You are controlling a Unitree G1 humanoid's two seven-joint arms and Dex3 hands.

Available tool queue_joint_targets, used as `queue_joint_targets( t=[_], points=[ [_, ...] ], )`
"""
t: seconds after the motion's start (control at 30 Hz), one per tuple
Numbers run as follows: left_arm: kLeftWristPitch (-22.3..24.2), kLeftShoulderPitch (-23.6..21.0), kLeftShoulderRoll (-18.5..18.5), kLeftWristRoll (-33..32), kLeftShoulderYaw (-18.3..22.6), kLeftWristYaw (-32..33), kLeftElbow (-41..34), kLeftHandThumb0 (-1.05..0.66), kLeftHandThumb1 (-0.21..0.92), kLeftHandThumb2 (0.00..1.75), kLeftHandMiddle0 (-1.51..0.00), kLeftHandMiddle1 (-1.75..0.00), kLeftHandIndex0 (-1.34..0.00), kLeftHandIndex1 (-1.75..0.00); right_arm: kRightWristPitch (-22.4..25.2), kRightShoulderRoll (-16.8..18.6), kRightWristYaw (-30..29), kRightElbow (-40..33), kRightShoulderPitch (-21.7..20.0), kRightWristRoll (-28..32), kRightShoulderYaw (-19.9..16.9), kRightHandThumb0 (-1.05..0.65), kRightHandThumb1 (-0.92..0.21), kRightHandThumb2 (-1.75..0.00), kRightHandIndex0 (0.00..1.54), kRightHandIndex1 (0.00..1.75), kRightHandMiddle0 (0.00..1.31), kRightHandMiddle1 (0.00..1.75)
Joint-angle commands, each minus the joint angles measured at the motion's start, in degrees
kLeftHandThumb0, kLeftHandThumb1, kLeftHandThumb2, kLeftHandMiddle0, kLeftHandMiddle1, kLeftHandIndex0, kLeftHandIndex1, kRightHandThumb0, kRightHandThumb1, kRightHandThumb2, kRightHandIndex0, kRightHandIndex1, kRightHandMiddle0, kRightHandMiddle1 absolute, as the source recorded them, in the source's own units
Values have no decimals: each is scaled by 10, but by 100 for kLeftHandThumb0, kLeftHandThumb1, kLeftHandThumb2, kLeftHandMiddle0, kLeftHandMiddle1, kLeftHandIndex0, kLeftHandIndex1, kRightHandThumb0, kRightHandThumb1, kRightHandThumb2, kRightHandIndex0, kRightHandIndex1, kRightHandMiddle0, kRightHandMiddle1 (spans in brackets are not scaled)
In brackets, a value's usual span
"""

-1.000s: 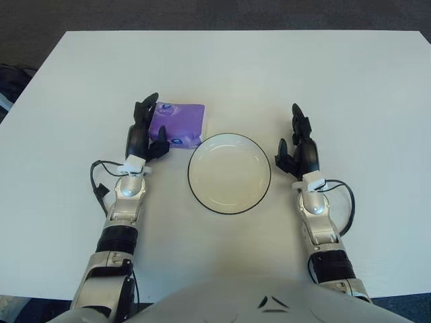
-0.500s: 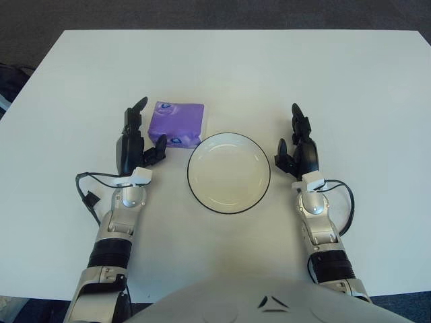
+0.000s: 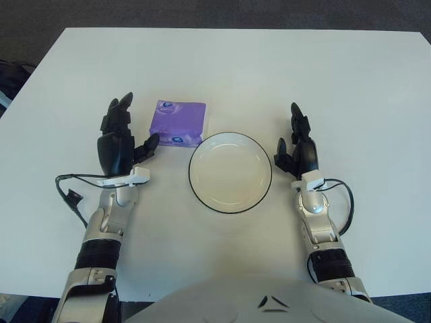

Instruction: Put the tissue paper into the plate.

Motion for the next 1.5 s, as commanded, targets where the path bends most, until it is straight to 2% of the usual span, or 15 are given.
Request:
queue_joint_targets(
  t=[0.0, 0.2, 0.6, 0.73, 0.9, 1.0, 1.07, 1.2, 1.33, 1.47],
  points=[
    [17, -39, 24, 41, -20, 16, -6, -76, 92, 75, -22, 0, 0, -39, 9, 5, -1, 26, 17, 5, 0, -78, -92, -89, 6, 0, 0, 18],
    [24, -60, 51, 64, -40, 24, -3, -79, 92, 71, -19, 0, 0, -34, 11, 7, -2, 28, 16, 5, 2, -79, -92, -89, 6, 0, 0, 17],
    [33, -108, 89, 85, -83, -16, -21, -81, 92, 69, -19, 0, 0, -30, 8, 8, -1, 32, 14, 7, 0, -79, -92, -88, 7, 1, 0, 19],
    [39, -134, 124, 138, -110, -17, -18, -83, 92, 77, -16, 0, 0, -22, 8, 8, -1, 33, 14, 7, 0, -78, -92, -87, 7, 1, 0, 20],
    [13, -190, 193, 214, -159, -6, 19, -87, 92, 88, -10, 0, 0, -9, 7, 8, -1, 35, 13, 9, -1, -77, -92, -87, 8, 1, 0, 21],
    [-5, -208, 211, 225, -177, 4, 33, -89, 92, 92, -8, 0, 0, -5, 6, 8, -1, 38, 12, 9, -1, -77, -92, -88, 8, 1, 0, 21],
    [-10, -214, 217, 225, -184, 9, 37, -89, 92, 92, -8, 0, 0, -4, 6, 8, -1, 38, 12, 9, -1, -77, -92, -88, 8, 1, 0, 21],
    [-57, -231, 237, 208, -204, -6, 47, -88, 92, 91, -8, -1, 0, -5, 10, 8, -4, 39, 12, 5, -2, -77, -92, -88, 8, 1, 0, 20],
    [-105, -242, 256, 166, -216, -80, 45, -87, 92, 89, -10, -1, 0, -10, 13, 8, -8, 38, 13, 1, -3, -77, -92, -87, 7, 1, 0, 20],
    [-138, -241, 270, 85, -215, -194, 33, -90, 92, 87, -12, -2, 0, -19, 15, 7, -12, 36, 13, -2, -3, -77, -92, -88, 7, 0, 0, 19]
  ],
)
